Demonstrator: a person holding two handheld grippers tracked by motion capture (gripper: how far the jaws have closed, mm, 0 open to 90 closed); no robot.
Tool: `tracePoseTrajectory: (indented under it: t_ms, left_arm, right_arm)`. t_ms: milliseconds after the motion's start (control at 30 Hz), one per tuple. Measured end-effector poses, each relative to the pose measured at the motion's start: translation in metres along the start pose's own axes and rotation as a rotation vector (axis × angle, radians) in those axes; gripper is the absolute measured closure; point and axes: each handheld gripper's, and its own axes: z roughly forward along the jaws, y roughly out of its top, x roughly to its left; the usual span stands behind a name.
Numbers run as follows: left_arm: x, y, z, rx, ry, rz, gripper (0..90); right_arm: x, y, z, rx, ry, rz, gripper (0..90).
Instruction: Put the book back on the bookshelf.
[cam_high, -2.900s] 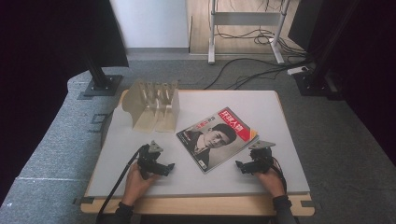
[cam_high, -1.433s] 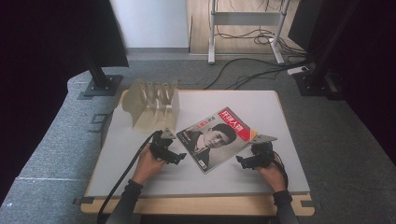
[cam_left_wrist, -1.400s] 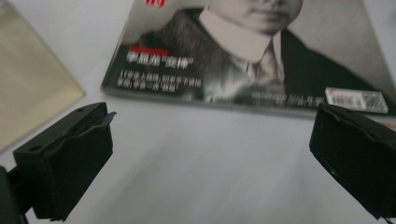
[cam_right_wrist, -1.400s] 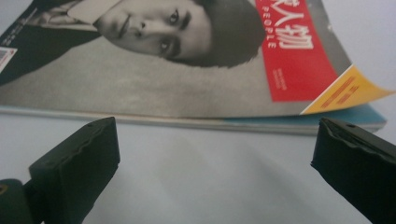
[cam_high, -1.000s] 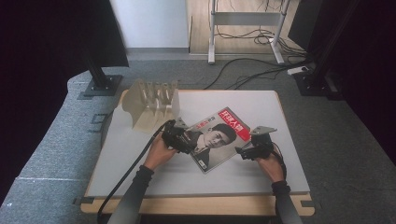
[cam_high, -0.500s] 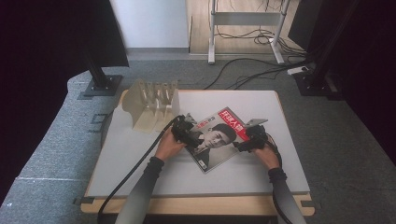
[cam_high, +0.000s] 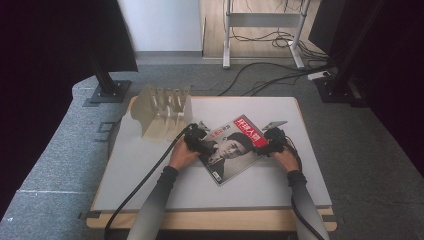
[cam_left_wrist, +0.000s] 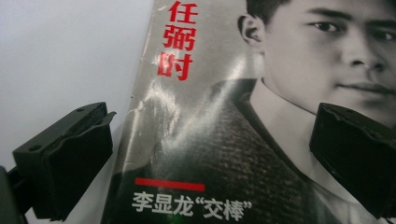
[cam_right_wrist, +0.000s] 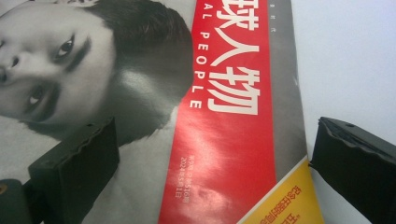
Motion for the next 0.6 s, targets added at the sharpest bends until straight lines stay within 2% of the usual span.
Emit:
tracePoseTrajectory:
  t_ms: [100, 233, 433, 533, 600]
  left_arm:
    - [0.0022, -0.0008, 0.0023, -0.010, -0.019, -0.024, 0.0]
    - [0.0027, -0.0005, 0.0036, -0.019, -0.012, -0.030, 0.0]
    - [0.0014, -0.0002, 0.0042, -0.020, -0.015, -0.030, 0.0]
    - [-0.0028, 0.0001, 0.0039, -0.010, -0.019, -0.011, 0.0]
    - [-0.0043, -0.0002, 0.0036, -0.009, -0.018, -0.018, 0.0]
  right_arm:
    - [-0.0037, 0.0004, 0.0022, 0.007, 0.020, 0.016, 0.0]
    - [-0.0077, 0.0002, 0.0035, 0.004, 0.031, 0.025, 0.0]
    - [-0.0069, 0.0021, 0.0037, 0.017, 0.028, 0.023, 0.0]
    - [-0.0053, 0.0015, 0.0019, 0.011, 0.036, 0.022, 3.4]
    - [-0.0042, 0.0005, 0.0012, 0.008, 0.035, 0.019, 3.4]
